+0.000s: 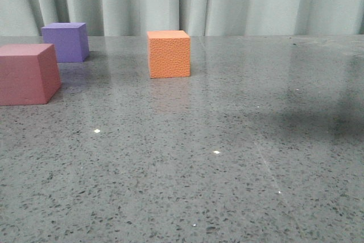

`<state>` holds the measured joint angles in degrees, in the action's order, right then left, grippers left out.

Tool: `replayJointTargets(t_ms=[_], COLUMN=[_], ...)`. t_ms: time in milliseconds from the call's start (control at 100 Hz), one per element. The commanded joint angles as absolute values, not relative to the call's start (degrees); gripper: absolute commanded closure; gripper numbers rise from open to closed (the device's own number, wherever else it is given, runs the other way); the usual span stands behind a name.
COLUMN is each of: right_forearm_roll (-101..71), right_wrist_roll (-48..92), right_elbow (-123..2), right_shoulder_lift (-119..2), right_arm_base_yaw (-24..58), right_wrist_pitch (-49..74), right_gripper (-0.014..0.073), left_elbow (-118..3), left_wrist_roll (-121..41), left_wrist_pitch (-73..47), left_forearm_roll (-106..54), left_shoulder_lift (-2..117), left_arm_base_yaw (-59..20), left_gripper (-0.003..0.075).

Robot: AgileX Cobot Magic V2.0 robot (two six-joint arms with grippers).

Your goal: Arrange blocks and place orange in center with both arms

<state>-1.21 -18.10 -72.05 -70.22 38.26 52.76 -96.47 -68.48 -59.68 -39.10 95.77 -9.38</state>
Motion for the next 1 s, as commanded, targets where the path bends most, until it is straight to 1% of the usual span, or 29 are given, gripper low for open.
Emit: replayJointTargets(t_ms=[0,230,400,610,810,990], right_forearm_roll=[-1.5,-1.5,-1.5,-1.5,-1.5,-1.5], right_wrist_roll=[-17.7,-17.7,-17.7,-17.7,-17.7,-17.7], right_elbow=[-73.3,-73.3,-73.3,-73.3,-73.3,-73.3], right_shoulder_lift=[-68.6,-68.6,-68.6,-68.6,-68.6,-68.6], right_arm_base_yaw=[38.2,38.2,38.2,38.2,38.2,38.2], right_wrist_pitch=[49.3,49.3,49.3,49.2,49.3,49.3], right_gripper=[0.0001,0.0001,0.0001,0.0001,0.0001,0.0001], left_elbow=[-98.9,-101.1,-101.2,-101.2,-101.2,-101.2], left_wrist_roll=[-68.9,-68.9,-68.9,-68.9,-68.9,-68.9], left_wrist_pitch=[-57.1,-54.7,-52.6,-51.7,-47.6,-47.9], left_forearm_roll=[-40.6,-40.5,-40.6,-41.0,-40.8,-40.8], left_shoulder_lift=[95.1,100.4,103.6,106.8,108.9,110.1], left_arm_base_yaw=[-12.6,-18.6,-20.6,-20.7,-20.7,-20.7], left_gripper=[0.0027,0.0027,0.0027,0.0027,0.0027,0.0027])
